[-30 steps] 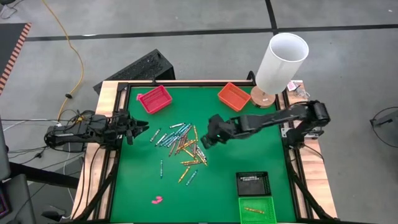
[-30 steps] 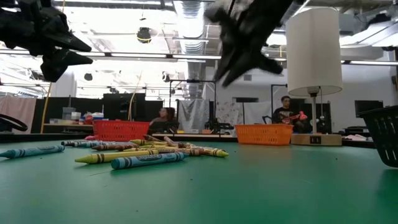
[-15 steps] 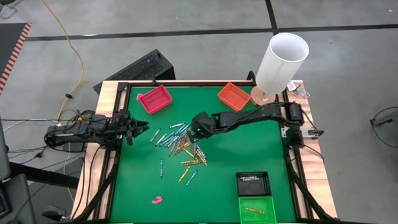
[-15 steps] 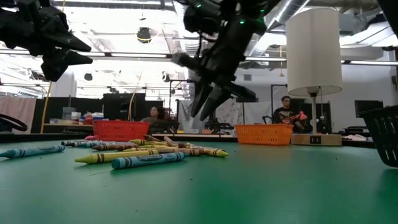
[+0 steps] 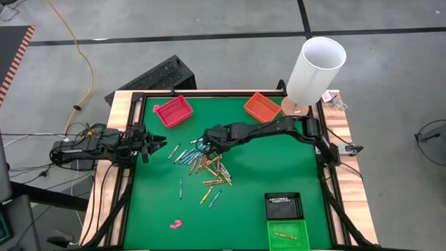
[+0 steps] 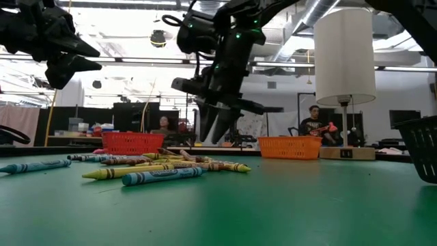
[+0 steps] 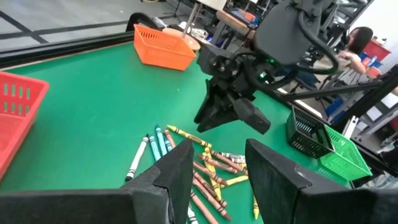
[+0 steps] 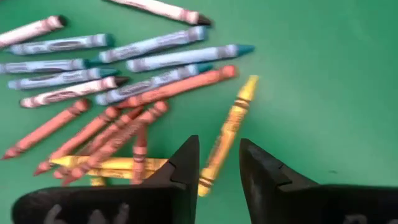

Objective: Sort crayons
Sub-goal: Put the yellow crayon into the green bin

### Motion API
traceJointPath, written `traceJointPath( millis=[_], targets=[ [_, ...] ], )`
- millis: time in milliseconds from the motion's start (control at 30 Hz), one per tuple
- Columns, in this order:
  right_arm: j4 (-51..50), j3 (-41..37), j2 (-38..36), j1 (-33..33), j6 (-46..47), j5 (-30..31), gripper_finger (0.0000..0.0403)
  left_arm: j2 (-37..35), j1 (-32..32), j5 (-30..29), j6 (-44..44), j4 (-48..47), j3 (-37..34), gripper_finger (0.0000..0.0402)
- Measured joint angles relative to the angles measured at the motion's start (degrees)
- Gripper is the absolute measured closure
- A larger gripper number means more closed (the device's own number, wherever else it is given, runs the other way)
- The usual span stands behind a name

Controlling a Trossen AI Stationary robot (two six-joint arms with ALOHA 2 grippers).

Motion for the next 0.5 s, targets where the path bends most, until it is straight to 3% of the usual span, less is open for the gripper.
traceJointPath(
  millis=[267, 500],
  targets=[
    [-1.5, 0.1, 0.1, -0.8, 1.5, 0.1, 0.0237, 0.0, 0.0, 0.0, 0.6, -0.2, 0.0, 0.0266],
    [-1.6, 0.1, 0.1, -0.8, 1.5, 1.4, 0.0243, 0.0, 0.0, 0.0, 1.2, -0.2, 0.0, 0.0266]
  ],
)
